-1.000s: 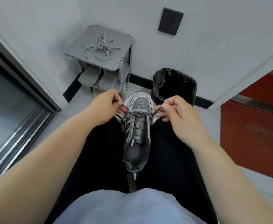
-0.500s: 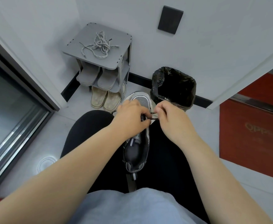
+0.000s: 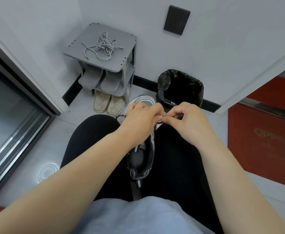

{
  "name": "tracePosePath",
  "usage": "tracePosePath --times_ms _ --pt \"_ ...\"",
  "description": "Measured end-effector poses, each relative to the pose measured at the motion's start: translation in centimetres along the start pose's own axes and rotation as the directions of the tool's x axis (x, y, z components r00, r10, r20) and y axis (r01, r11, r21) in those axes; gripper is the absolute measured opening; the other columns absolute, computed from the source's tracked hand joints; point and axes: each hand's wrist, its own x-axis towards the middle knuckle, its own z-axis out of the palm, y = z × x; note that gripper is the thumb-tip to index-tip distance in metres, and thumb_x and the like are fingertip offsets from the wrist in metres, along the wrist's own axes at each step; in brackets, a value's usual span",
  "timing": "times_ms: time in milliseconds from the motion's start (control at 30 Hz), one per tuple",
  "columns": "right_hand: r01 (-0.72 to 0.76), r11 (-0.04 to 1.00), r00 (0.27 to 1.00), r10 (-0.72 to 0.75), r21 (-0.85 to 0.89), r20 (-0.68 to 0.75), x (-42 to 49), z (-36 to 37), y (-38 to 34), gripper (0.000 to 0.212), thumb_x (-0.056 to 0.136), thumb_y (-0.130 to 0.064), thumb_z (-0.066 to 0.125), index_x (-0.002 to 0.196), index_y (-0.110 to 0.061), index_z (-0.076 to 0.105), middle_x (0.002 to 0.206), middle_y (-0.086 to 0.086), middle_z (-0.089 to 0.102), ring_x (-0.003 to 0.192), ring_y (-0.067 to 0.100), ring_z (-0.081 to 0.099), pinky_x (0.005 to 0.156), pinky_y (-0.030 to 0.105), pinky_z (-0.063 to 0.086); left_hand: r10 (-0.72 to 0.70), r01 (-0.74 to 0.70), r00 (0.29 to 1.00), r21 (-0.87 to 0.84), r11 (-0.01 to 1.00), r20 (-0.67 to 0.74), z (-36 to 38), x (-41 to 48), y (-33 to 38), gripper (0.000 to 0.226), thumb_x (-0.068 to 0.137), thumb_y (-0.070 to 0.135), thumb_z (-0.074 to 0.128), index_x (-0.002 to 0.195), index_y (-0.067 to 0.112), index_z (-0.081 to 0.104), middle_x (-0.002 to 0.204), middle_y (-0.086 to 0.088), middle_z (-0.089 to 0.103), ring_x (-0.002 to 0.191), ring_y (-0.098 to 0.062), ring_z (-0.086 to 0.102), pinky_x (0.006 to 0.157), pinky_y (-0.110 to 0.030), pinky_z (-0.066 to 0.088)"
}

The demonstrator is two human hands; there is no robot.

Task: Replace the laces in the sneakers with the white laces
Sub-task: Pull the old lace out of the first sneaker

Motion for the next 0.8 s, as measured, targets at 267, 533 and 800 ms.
tracePosePath --times_ms 267,533,800 --pt "0.038 0.997 0.953 -0.015 -0.07 0.303 -0.4 0.1 -1.0 0.026 0.088 -0.037 0.06 0.07 -0.023 0.071 0.066 -0.007 0.067 0.06 0.01 0.061 0.069 0.031 0.052 -0.263 0.258 0.965 -0.192 0.947 -0.003 -2.7 0.9 -2.9 0.02 0.09 0.008 0.053 0.102 0.017 0.066 0.098 0.003 0.063 0.084 -0.008 0.054 0.077 -0.015 0.037" --pt "0.088 0.935 0.996 -0.086 -0.344 0.02 2.4 3.3 -0.4 0.014 0.089 -0.026 0.057 0.095 -0.024 0.069 0.091 -0.002 0.07 0.091 0.021 0.062 0.081 0.037 0.049 -0.252 0.254 0.967 -0.059 0.965 0.035 -2.7 0.7 -2.9 0.011 0.083 0.012 0.064 0.093 0.012 0.067 0.085 0.002 0.063 0.062 -0.006 0.047 0.064 -0.016 0.033" --pt "0.152 0.912 0.988 -0.146 -0.38 0.045 2.9 4.6 -0.5 0.015 0.086 -0.034 0.061 0.098 -0.03 0.069 0.087 -0.004 0.06 0.092 0.02 0.058 0.073 0.031 0.046 -0.27 0.27 0.962 -0.001 0.963 0.034 -2.8 0.3 -3.4 0.014 0.08 0.014 0.067 0.094 0.016 0.065 0.081 0.004 0.061 0.067 -0.01 0.05 0.064 -0.022 0.037"
